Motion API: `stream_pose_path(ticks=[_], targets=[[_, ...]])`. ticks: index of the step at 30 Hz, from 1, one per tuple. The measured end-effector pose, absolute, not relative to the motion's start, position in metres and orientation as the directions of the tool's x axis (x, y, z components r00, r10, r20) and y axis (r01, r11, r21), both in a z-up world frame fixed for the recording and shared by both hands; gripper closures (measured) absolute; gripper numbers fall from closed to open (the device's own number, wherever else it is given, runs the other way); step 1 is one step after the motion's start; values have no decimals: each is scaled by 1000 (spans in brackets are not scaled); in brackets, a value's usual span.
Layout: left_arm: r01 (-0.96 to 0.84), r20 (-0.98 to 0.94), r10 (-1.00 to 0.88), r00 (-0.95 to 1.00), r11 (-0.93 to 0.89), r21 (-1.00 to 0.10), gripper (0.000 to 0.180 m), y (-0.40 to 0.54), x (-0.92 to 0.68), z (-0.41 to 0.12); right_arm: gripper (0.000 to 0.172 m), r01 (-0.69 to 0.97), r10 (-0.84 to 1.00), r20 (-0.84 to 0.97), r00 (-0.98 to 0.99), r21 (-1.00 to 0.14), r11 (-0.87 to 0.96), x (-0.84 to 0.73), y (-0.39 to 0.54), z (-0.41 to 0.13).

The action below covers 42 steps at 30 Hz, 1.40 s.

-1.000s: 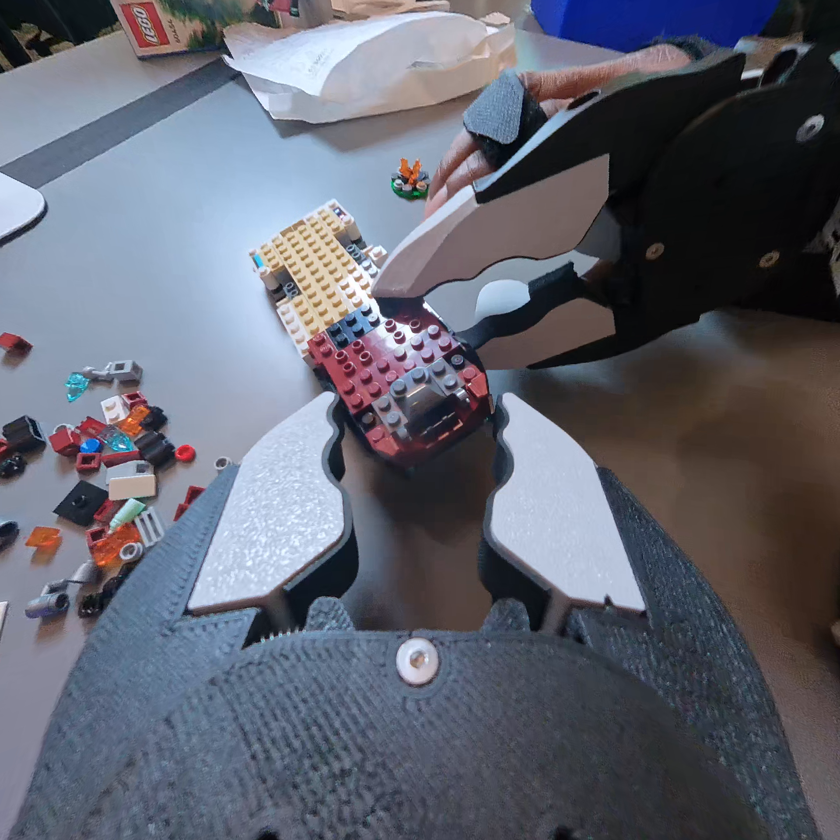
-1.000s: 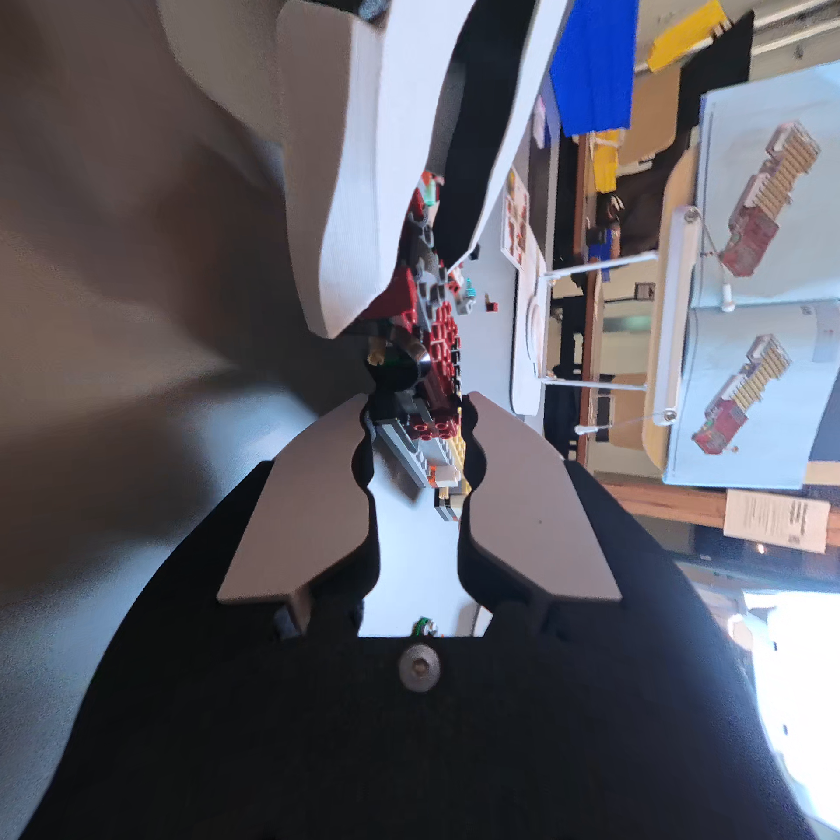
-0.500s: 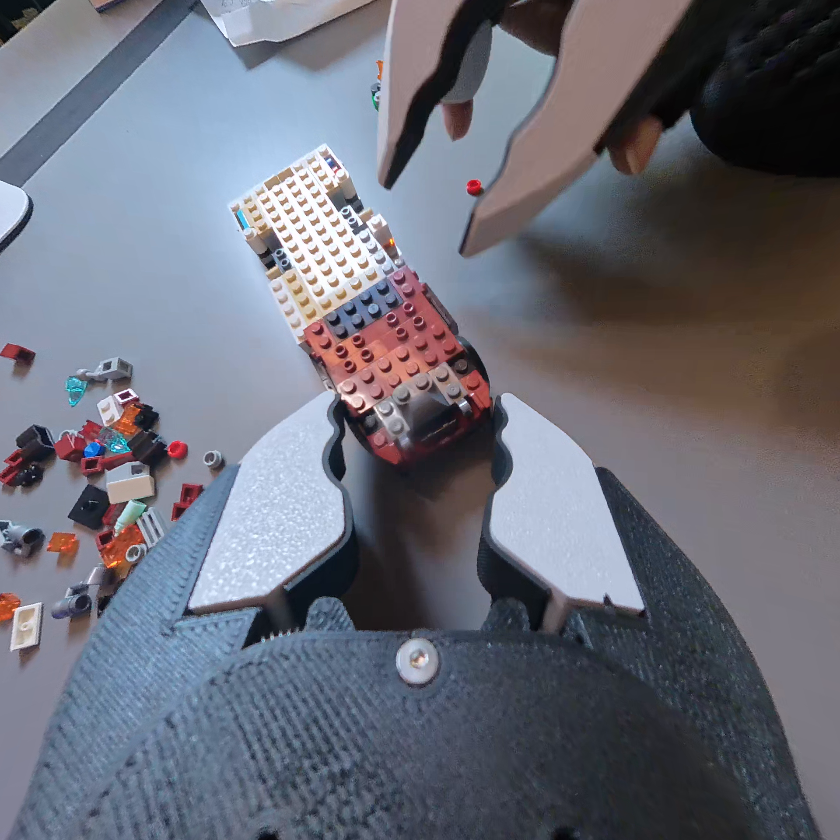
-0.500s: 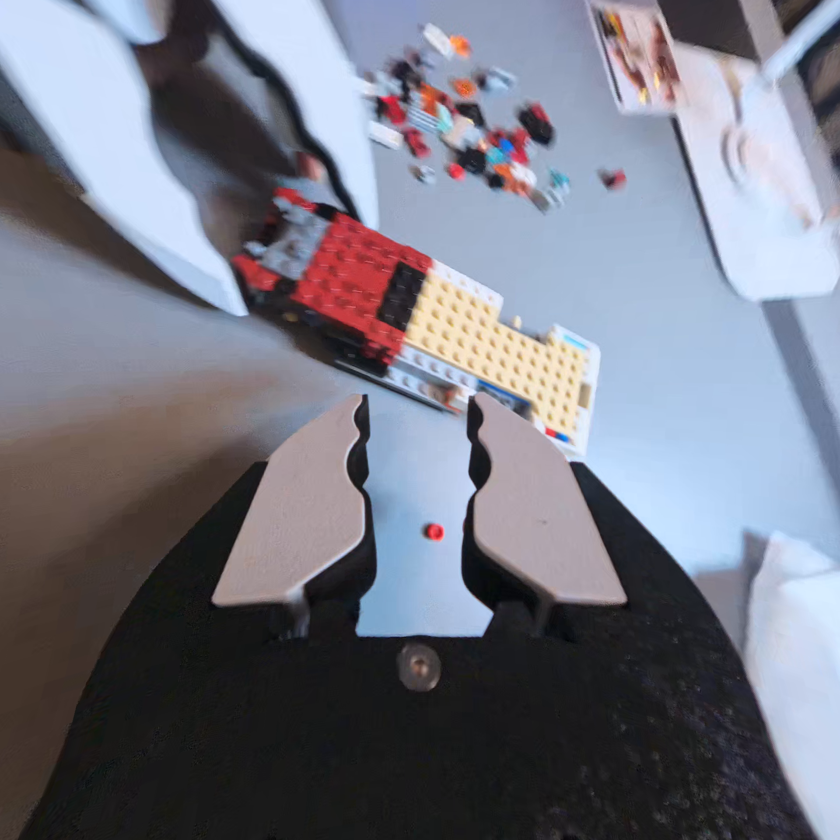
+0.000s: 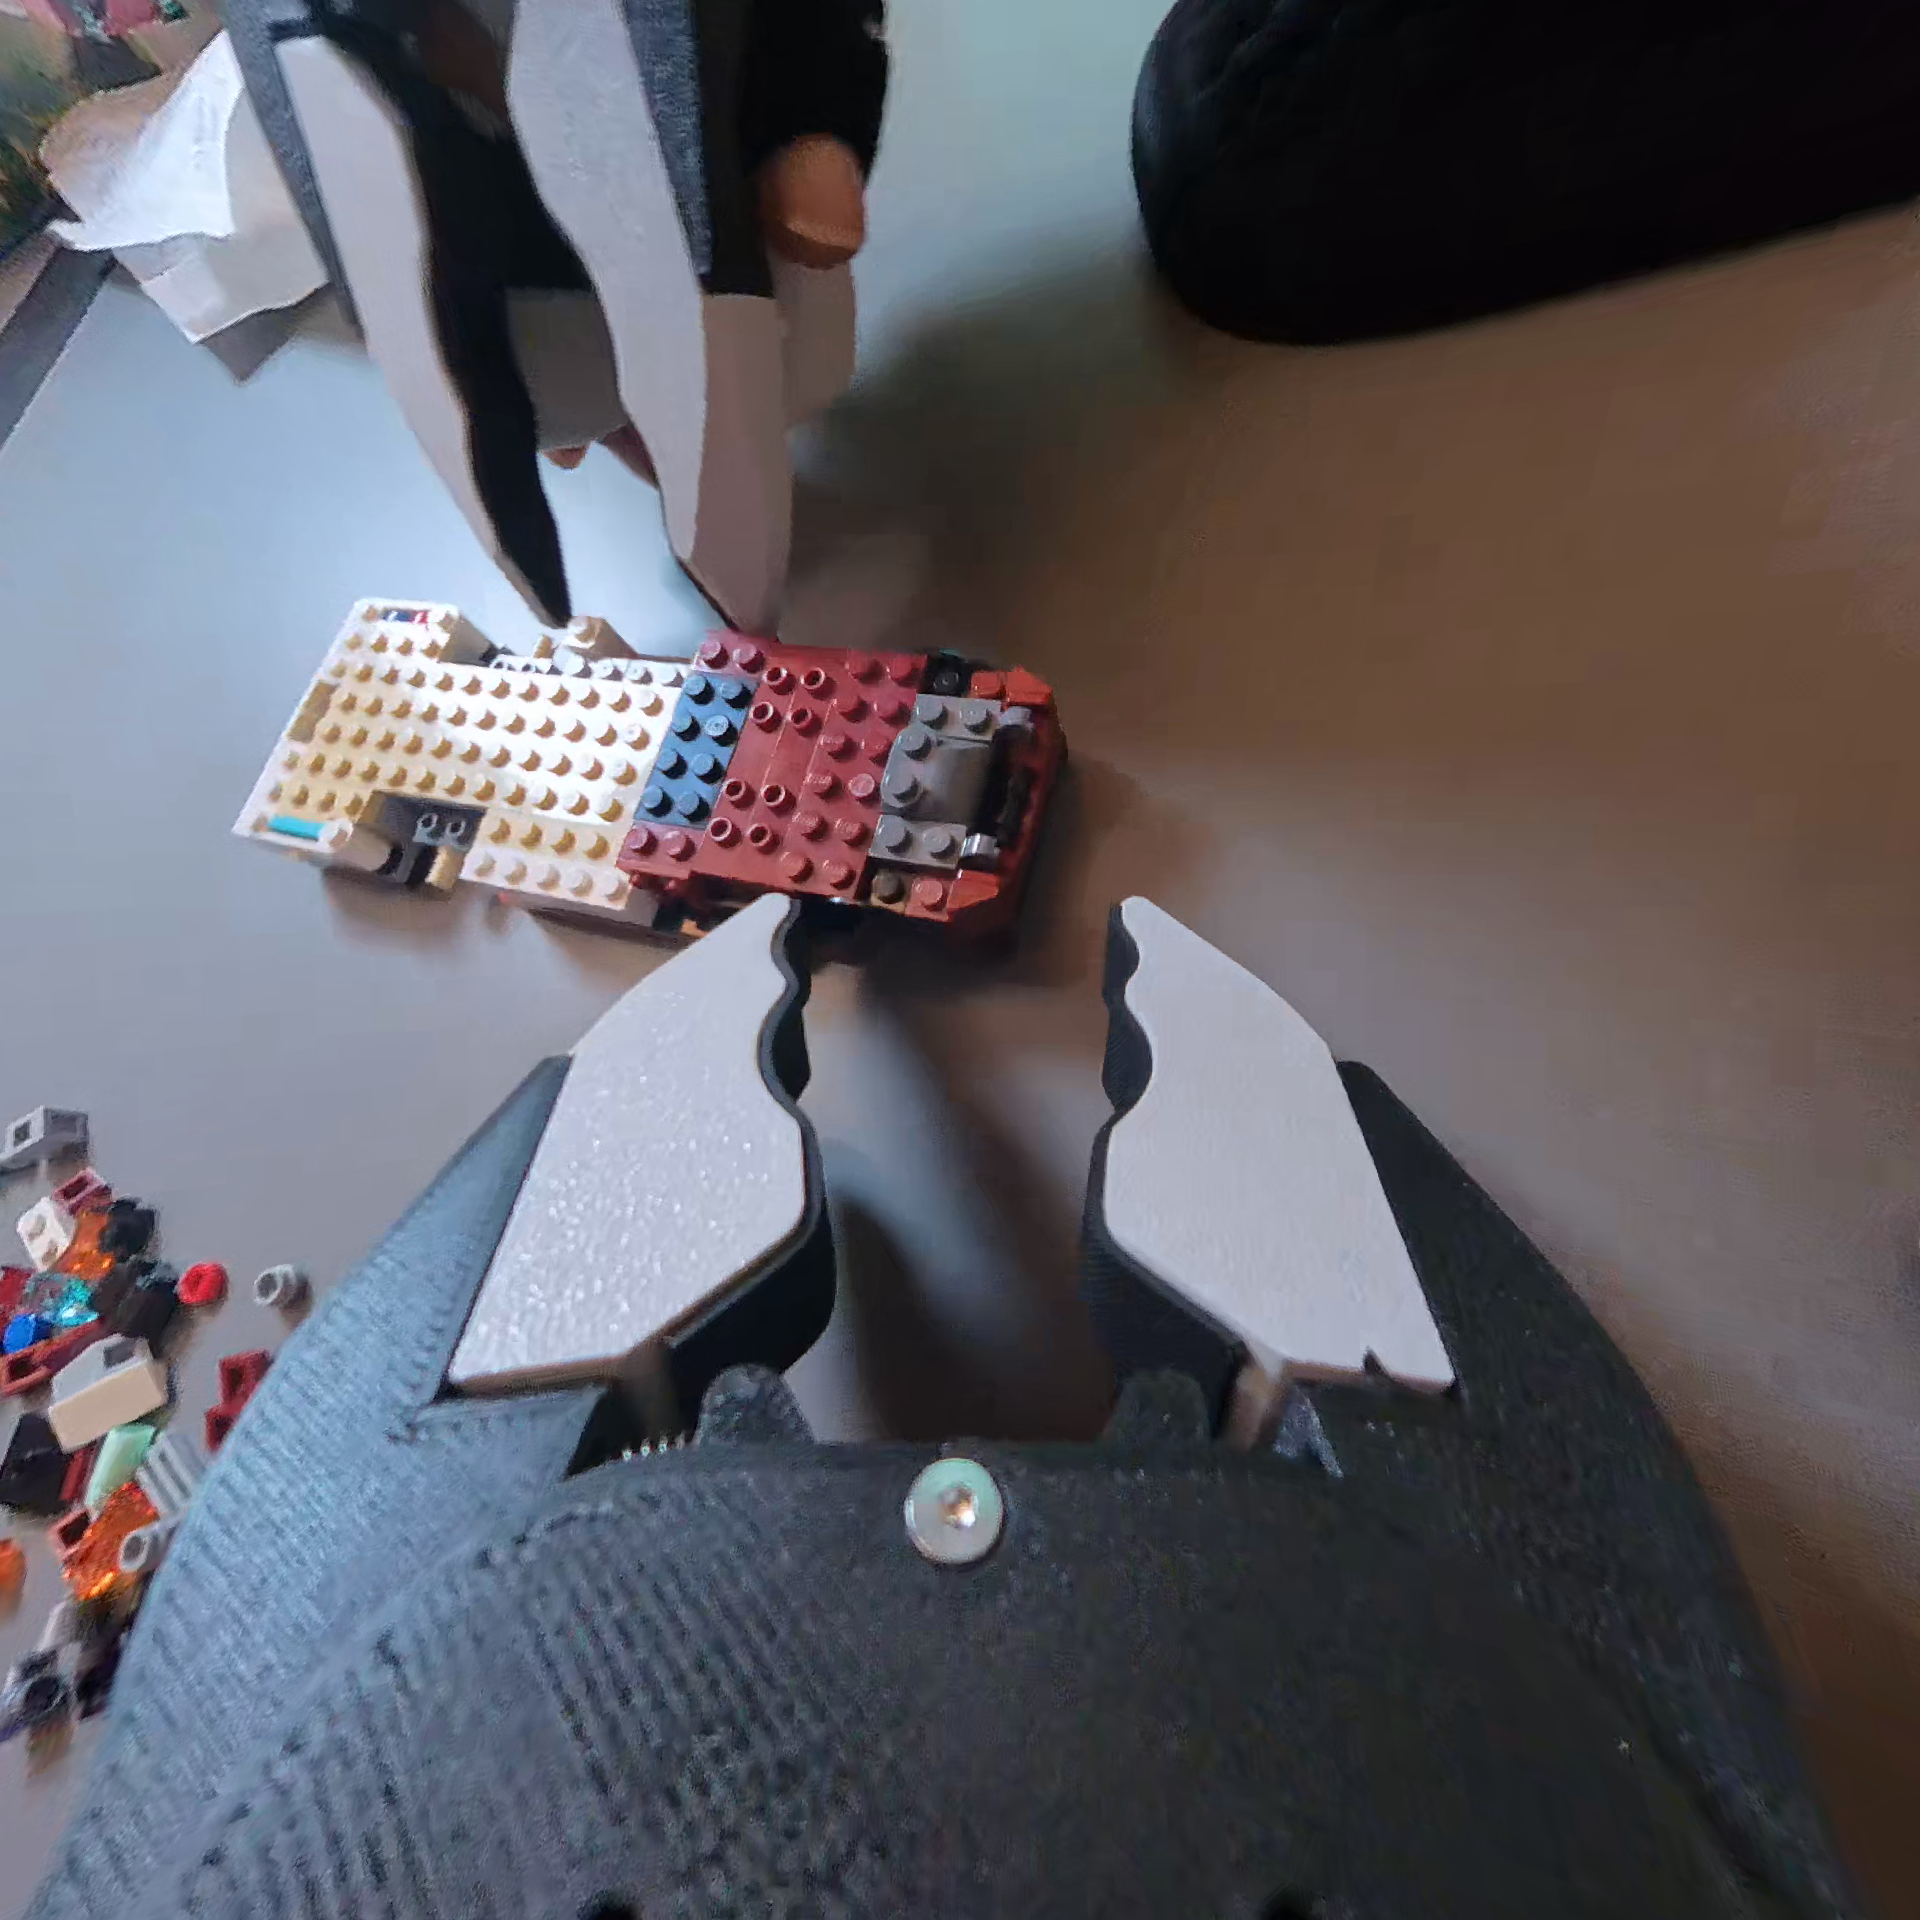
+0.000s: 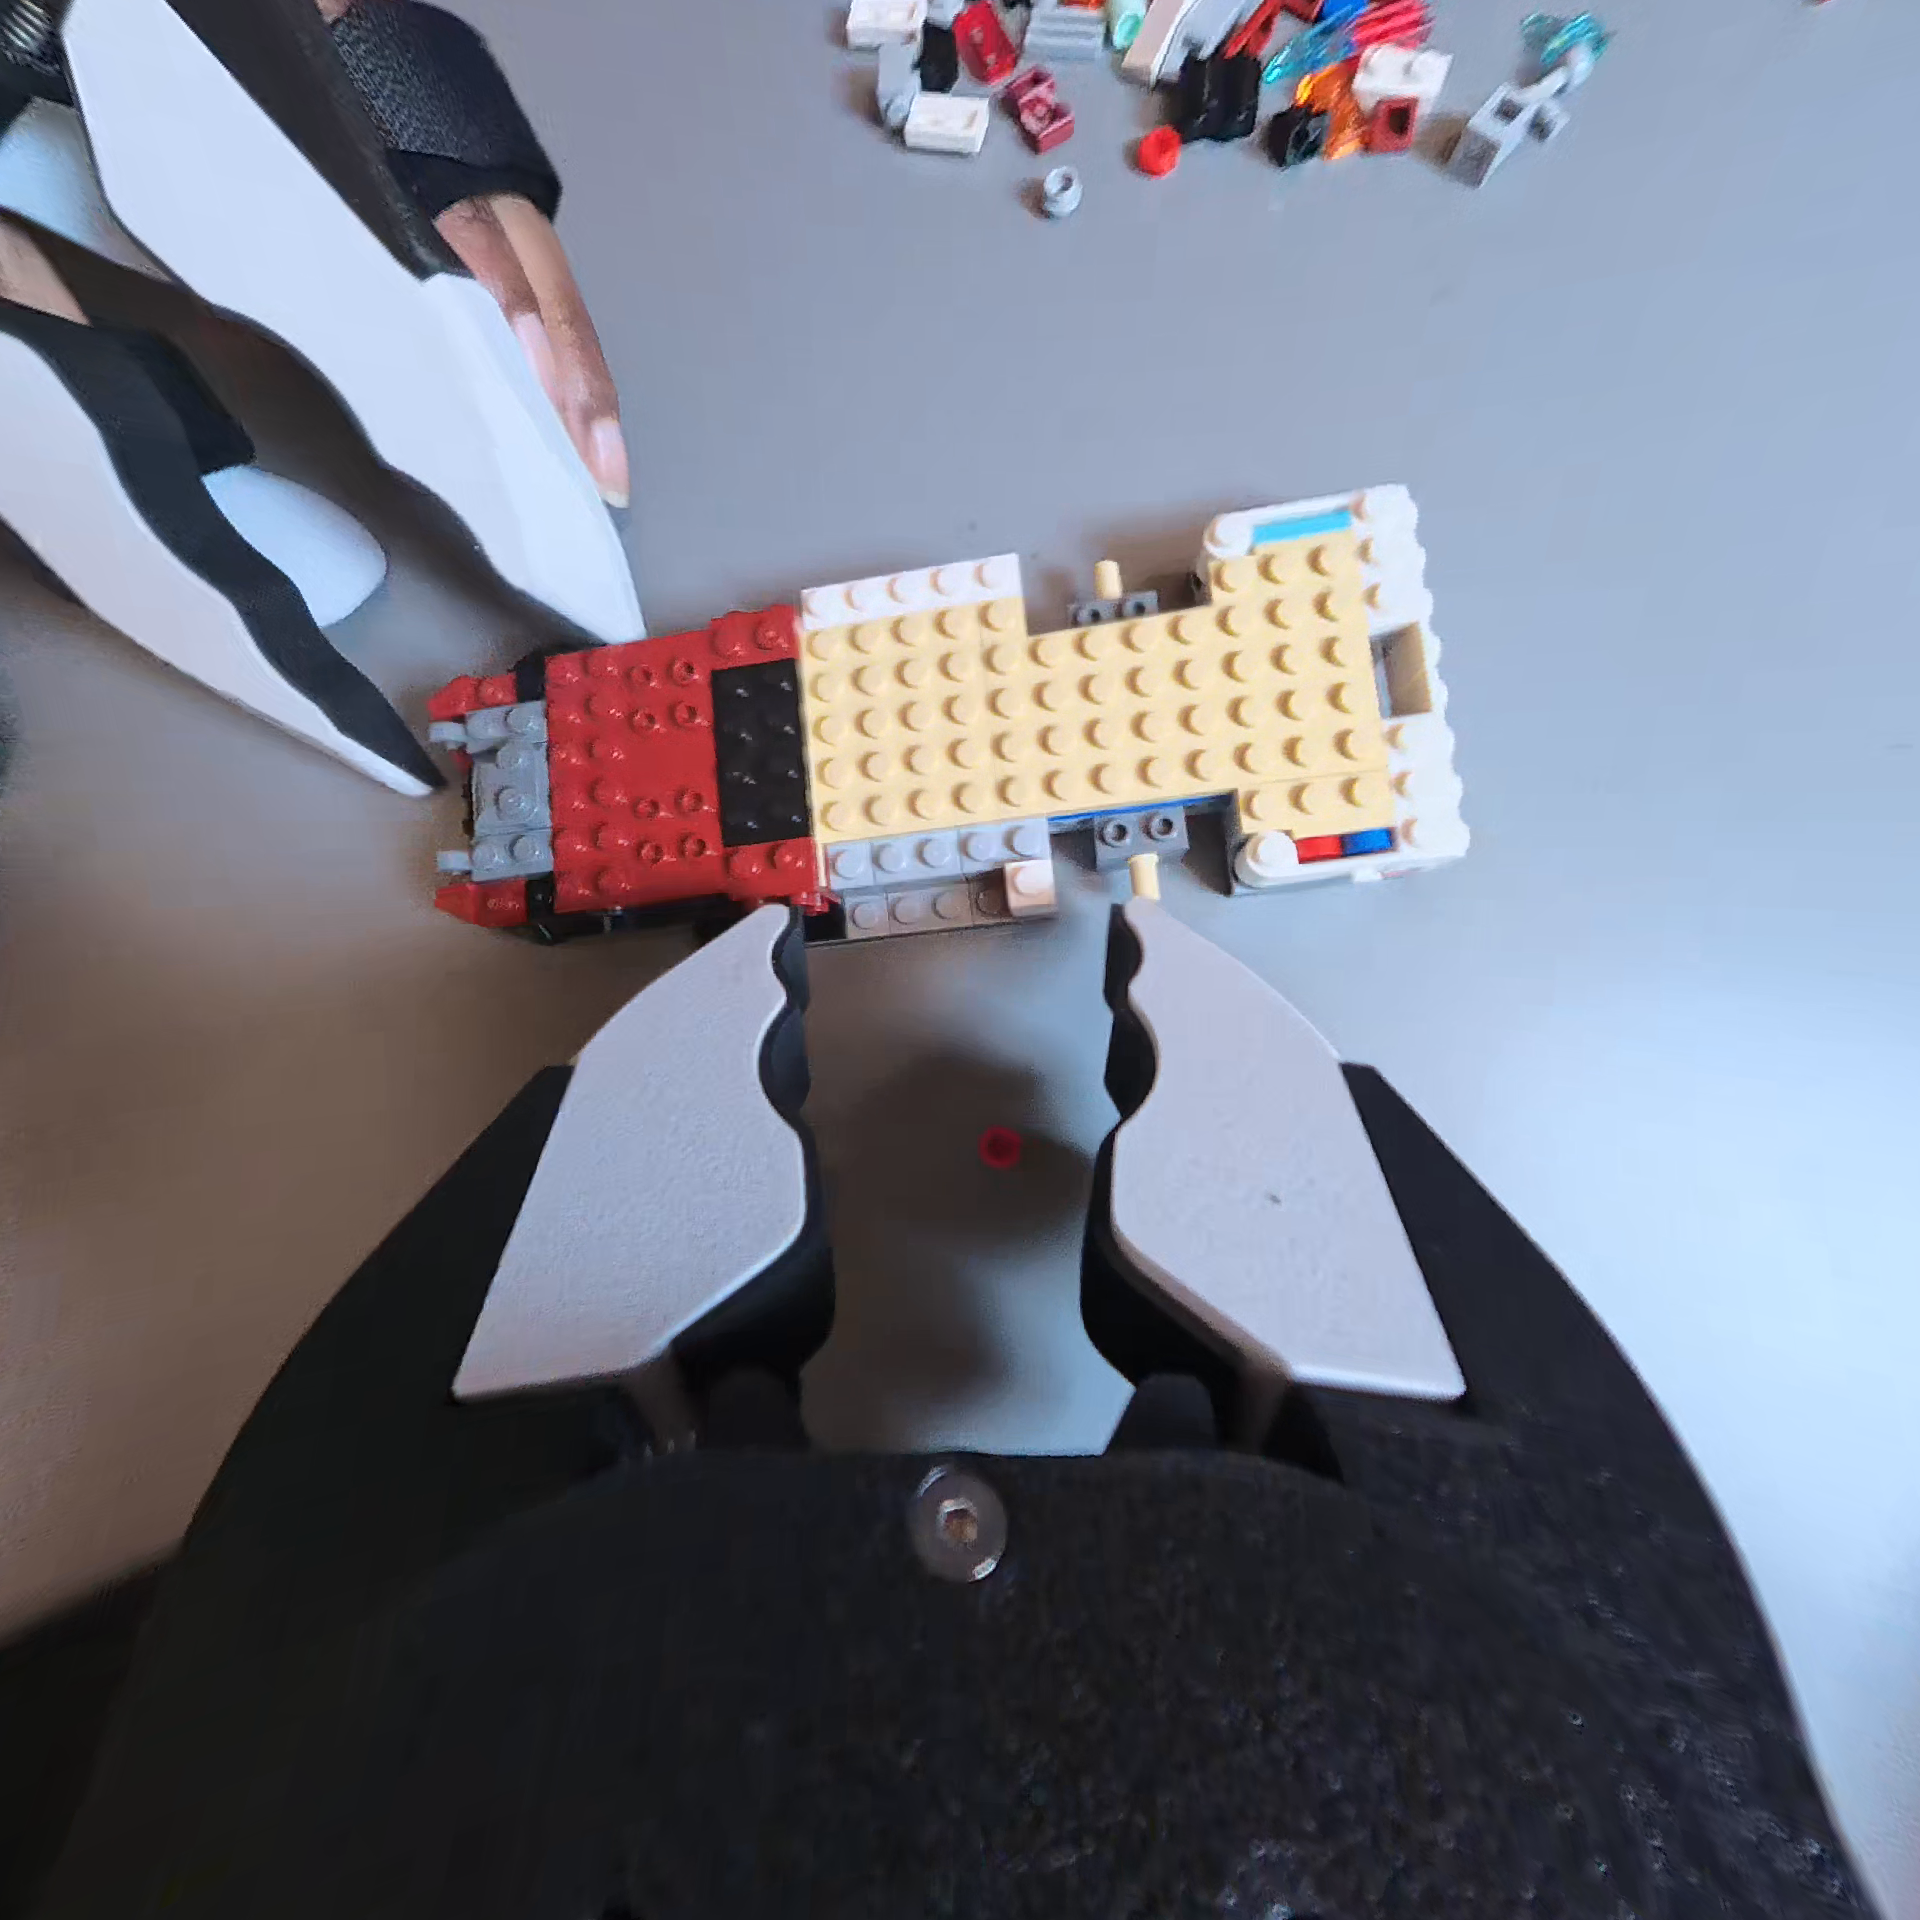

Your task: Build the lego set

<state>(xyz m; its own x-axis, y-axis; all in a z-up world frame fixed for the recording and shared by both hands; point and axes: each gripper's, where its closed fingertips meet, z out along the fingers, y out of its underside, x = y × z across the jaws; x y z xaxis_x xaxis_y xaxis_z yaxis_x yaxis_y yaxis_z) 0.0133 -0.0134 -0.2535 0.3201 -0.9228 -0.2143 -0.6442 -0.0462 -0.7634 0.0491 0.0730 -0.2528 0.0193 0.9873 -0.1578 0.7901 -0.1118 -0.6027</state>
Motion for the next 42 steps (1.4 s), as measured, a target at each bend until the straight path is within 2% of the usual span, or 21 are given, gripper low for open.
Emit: stream_pose_path(ticks=[3, 7, 10, 13, 16, 19, 20, 21, 24, 26, 29, 34, 42], targets=[[-627, -203, -945, 256, -2, -779, 128, -26, 25, -252, 107, 820, 963, -268, -41, -559, -121, 54, 72, -256], [-616, -226, -956, 189, 64, -785, 131, -37, 42, -251, 110, 783, 934, -345, -91, -605, -147, 41, 74, -244], [-620, -253, -951, 178, 92, -780, 130, -36, 46, -250, 113, 784, 960, -262, -100, -614, -86, 33, 82, -238], [-607, -254, -947, 196, 86, -790, 132, -32, 40, -246, 116, 724, 980, -183, -72, -685, -75, 21, 91, -221], [-501, -210, -942, 263, 53, -864, 140, -23, 31, -219, 118, 569, 998, -27, 52, -820, -52, 4, 122, -189], [-317, -144, -904, 402, 10, -948, 153, 4, 10, -178, 131, 358, 940, 143, 311, -933, 23, -15, 177, -133], [-255, -118, -882, 456, -2, -967, 157, 15, -1, -166, 141, 285, 909, 174, 379, -956, 64, -22, 193, -110], [-207, -101, -852, 513, -9, -978, 162, 28, -15, -158, 153, 222, 880, 193, 434, -970, 103, -30, 206, -90], [-129, -74, -735, 675, -19, -991, 176, 62, -59, -145, 170, 104, 792, 207, 575, -978, 180, -56, 249, -39], [-109, -68, -675, 735, -18, -994, 180, 76, -82, -146, 172, 40, 752, 176, 636, -980, 196, -76, 276, -14], [-117, -69, -625, 778, -35, -993, 180, 90, -99, -157, 172, 27, 685, 166, 709, -978, 208, -101, 318, 6], [-153, -82, -646, 759, -55, -987, 180, 93, -94, -169, 172, 74, 622, 170, 764, -981, 178, -121, 371, 5], [-173, -97, -681, 726, -44, -984, 180, 92, -87, -171, 172, 79, 631, 193, 751, -976, 205, -126, 380, 11]])
